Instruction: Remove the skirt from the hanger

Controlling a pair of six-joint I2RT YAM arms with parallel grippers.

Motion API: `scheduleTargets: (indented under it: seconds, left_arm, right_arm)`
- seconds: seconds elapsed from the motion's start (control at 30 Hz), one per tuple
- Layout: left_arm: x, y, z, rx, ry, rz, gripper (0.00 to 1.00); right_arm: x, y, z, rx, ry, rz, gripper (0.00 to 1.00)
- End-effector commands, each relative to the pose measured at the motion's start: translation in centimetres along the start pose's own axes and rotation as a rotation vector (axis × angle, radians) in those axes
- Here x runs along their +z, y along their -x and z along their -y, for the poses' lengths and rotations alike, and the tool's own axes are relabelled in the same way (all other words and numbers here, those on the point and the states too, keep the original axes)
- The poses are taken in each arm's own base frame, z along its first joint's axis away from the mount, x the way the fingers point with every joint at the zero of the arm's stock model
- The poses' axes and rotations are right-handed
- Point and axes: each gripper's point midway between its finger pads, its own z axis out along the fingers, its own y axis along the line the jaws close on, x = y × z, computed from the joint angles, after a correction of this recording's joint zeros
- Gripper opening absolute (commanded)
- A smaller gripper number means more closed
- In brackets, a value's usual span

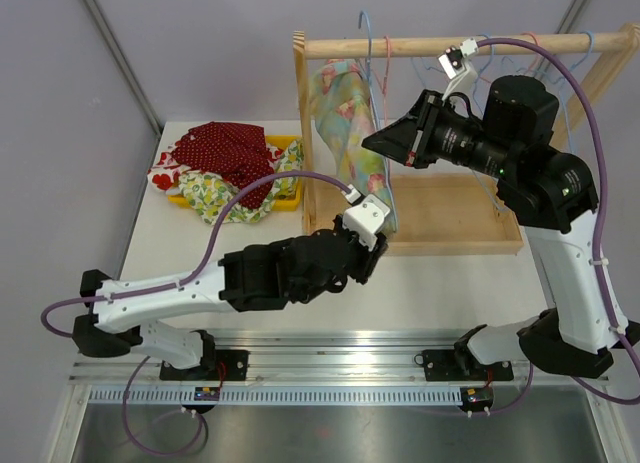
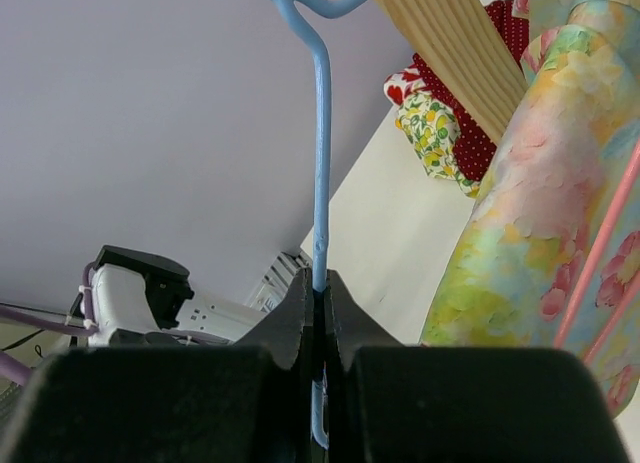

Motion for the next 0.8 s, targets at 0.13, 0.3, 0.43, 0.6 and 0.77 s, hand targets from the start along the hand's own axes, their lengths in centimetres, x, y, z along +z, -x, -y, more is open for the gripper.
scheduleTargets:
  seconds: [0.13,0.3,0.43,0.6,0.77]
  left_arm:
    - [-1.6,4.1,-2.1,-0.097,0.109,0.151,0.00]
    - [-3.5,2.3,-1.0,-0.102,0.048,0.118,0.00]
    - [-5.3,-0.7,0.0,-0.128,0.021,0.108,0.00]
    - [-6.6,-7.9,1.0,-0.160,0.009,0.011,0.00]
    - [-7.8,-18.9,2.5,-0.198,0.022,-0.173,0.00]
  right_arm:
    - [-2.1,2.1,-2.7,-0.071,0.078,0.105,0.00]
    - [-2.1,2.2,-2.2,-0.078,0.054,0.108,0.00]
    - [-2.1,2.5,-1.9,-0.094,0.033,0.120,0.00]
    - [-1.8,3.4,-1.5,-0.115,-0.001,0.139,0.00]
    - [-1.3,4.7,-1.4,-0.153,-0.037,0.155,0.00]
